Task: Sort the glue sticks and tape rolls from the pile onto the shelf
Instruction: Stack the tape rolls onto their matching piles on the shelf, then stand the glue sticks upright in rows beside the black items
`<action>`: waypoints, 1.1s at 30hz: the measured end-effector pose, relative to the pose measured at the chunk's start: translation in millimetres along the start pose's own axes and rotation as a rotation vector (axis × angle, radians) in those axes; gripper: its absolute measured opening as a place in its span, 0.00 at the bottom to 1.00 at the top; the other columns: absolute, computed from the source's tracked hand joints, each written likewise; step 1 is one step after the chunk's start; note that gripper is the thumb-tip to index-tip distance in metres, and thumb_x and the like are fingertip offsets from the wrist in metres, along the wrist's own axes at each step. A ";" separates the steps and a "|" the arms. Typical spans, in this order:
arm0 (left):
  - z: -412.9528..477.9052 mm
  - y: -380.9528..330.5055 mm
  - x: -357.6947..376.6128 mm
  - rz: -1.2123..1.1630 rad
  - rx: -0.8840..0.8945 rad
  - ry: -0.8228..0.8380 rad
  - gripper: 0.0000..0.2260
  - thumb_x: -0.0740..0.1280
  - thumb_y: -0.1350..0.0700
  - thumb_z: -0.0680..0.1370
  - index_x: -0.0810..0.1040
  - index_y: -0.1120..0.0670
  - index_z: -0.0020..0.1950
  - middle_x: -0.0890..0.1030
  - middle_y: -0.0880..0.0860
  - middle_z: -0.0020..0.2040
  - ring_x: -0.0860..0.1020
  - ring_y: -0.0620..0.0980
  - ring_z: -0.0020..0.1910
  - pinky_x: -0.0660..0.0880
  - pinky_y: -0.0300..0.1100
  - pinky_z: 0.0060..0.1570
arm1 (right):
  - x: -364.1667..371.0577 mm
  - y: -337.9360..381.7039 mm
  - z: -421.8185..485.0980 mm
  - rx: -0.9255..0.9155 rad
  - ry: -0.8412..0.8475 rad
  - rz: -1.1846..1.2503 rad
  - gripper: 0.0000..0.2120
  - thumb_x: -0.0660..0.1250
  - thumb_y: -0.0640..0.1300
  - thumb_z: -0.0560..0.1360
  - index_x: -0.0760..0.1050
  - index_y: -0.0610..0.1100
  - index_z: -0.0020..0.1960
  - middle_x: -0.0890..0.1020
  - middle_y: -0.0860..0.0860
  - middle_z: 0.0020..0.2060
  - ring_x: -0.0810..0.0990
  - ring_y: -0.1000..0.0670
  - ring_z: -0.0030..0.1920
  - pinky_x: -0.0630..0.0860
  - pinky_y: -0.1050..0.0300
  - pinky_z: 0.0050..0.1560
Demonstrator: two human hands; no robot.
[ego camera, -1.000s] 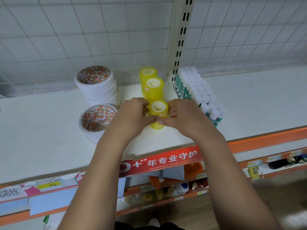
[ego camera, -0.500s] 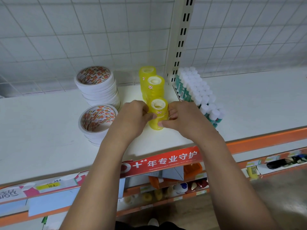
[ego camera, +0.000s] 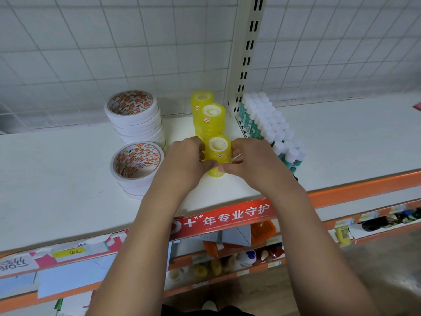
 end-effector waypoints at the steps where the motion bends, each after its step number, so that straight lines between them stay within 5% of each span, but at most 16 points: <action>1: 0.1 0.4 0.1 -0.004 -0.008 -0.005 0.16 0.75 0.53 0.72 0.78 0.59 0.55 0.82 0.56 0.50 0.80 0.55 0.50 0.76 0.51 0.50 | 0.3 -0.5 -0.2 0.003 -0.004 -0.005 0.16 0.78 0.50 0.68 0.79 0.41 0.49 0.83 0.47 0.44 0.82 0.48 0.45 0.78 0.48 0.48; 6: -0.5 1.1 1.6 0.040 -0.017 -0.023 0.16 0.75 0.51 0.72 0.79 0.59 0.54 0.82 0.57 0.49 0.78 0.57 0.50 0.75 0.49 0.49 | 1.3 -3.0 -0.4 0.037 -0.016 -0.003 0.18 0.78 0.52 0.67 0.81 0.42 0.51 0.83 0.47 0.46 0.82 0.49 0.46 0.78 0.49 0.49; 11: -2.3 2.8 2.7 0.040 -0.030 -0.010 0.21 0.76 0.53 0.71 0.77 0.59 0.60 0.83 0.56 0.50 0.80 0.56 0.50 0.76 0.51 0.51 | 2.2 -3.6 -6.0 0.063 0.027 0.031 0.32 0.80 0.53 0.64 0.75 0.45 0.64 0.81 0.49 0.52 0.82 0.49 0.49 0.78 0.51 0.52; 19: 5.7 2.9 18.0 0.157 -0.051 0.063 0.14 0.73 0.52 0.73 0.78 0.58 0.55 0.82 0.59 0.51 0.80 0.59 0.50 0.77 0.53 0.50 | 3.9 -4.8 1.5 0.021 0.039 -0.050 0.15 0.79 0.46 0.66 0.77 0.40 0.43 0.84 0.44 0.42 0.82 0.45 0.43 0.77 0.52 0.43; 25: 8.3 3.8 17.7 0.146 -0.062 0.055 0.14 0.73 0.53 0.74 0.79 0.58 0.54 0.82 0.59 0.51 0.79 0.59 0.49 0.76 0.54 0.50 | 2.0 -1.4 0.2 0.025 0.051 -0.064 0.18 0.78 0.47 0.68 0.79 0.38 0.51 0.83 0.44 0.46 0.81 0.45 0.47 0.77 0.49 0.48; 29: 1.6 4.0 15.8 0.171 -0.086 0.066 0.22 0.74 0.50 0.73 0.76 0.61 0.62 0.82 0.60 0.53 0.79 0.59 0.53 0.76 0.53 0.53 | -4.6 1.0 -15.6 0.101 0.055 -0.097 0.25 0.76 0.49 0.70 0.75 0.38 0.61 0.81 0.44 0.52 0.80 0.44 0.51 0.76 0.46 0.53; 33: -13.3 3.5 4.6 0.215 -0.095 0.095 0.21 0.71 0.47 0.75 0.76 0.58 0.62 0.81 0.59 0.54 0.78 0.58 0.55 0.75 0.50 0.54 | -13.0 13.0 -38.4 0.060 0.052 -0.199 0.10 0.70 0.48 0.75 0.79 0.45 0.53 0.83 0.49 0.47 0.80 0.49 0.49 0.77 0.53 0.50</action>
Point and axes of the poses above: each hand's wrist, its own z-axis towards the middle knuckle, its own x-axis out of the palm, y = z × x, the point moved 3 cm from there along z, towards the middle knuckle
